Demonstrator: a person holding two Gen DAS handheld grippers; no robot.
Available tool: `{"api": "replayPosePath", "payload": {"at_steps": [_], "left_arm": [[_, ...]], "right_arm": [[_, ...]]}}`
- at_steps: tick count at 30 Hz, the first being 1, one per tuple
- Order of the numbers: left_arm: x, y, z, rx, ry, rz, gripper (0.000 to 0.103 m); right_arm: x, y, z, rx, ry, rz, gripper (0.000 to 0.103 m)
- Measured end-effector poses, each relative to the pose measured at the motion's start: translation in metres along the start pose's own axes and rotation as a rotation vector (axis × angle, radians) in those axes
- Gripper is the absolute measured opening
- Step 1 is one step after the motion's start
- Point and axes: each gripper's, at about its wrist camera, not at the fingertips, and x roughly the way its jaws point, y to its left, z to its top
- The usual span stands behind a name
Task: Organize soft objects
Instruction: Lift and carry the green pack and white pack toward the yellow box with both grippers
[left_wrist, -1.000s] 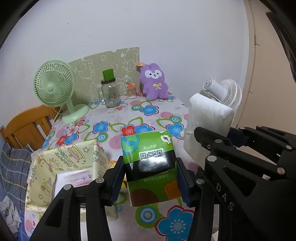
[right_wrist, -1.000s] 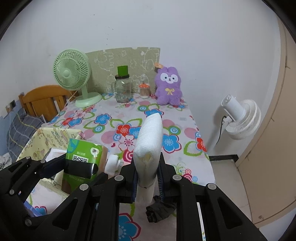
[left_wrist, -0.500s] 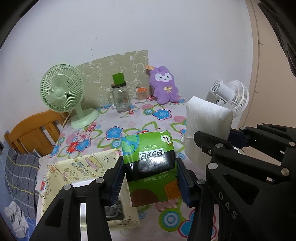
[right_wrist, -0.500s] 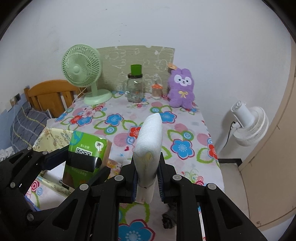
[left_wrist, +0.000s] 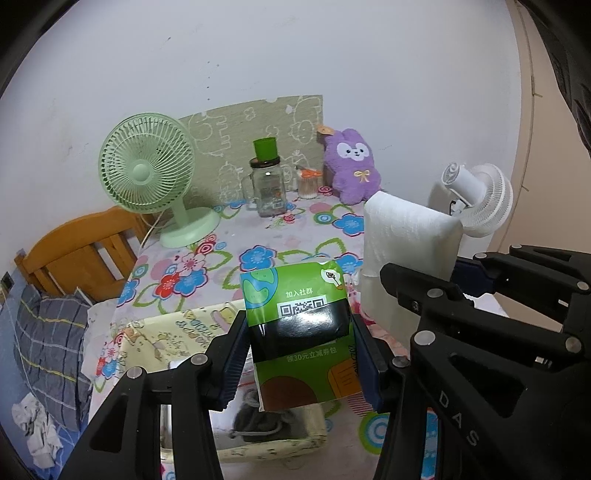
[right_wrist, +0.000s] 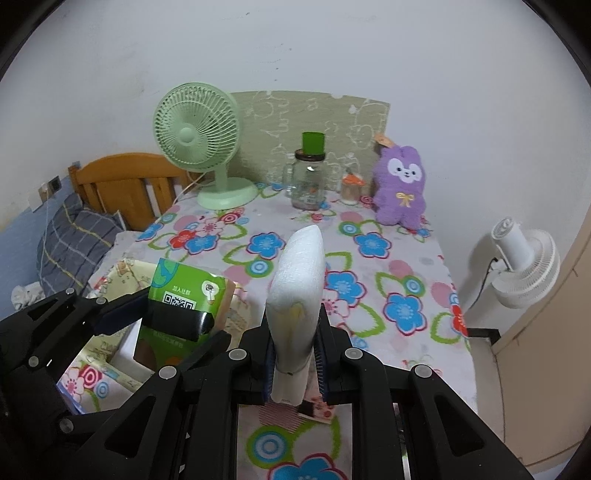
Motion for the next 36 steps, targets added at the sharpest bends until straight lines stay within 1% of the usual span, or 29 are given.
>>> {"api": "replayPosePath", "payload": {"at_steps": [11, 20, 26, 33, 36], "left_arm": [[0.000, 0.034, -0.008, -0.027, 0.008, 0.039, 0.054], [0.010, 0.058, -0.017, -0.055, 0.022, 0.064, 0.054], [0.019, 0.071, -0.024, -0.069, 0.044, 0.075, 0.054], [0.029, 0.085, -0.034, -0.095, 0.069, 0.103, 0.055], [0.034, 0.090, -0.039, -0.102, 0.082, 0.115, 0.055]], "right_arm": [[0.013, 0.033, 0.007, -0.043, 0.005, 0.038, 0.021], [0.028, 0.057, 0.010, -0.070, 0.015, 0.088, 0.021], [0.042, 0.069, 0.008, -0.079, 0.032, 0.119, 0.021], [0.056, 0.083, 0.005, -0.101, 0.044, 0.156, 0.021], [0.065, 0.090, 0.002, -0.109, 0.061, 0.171, 0.021]]}}
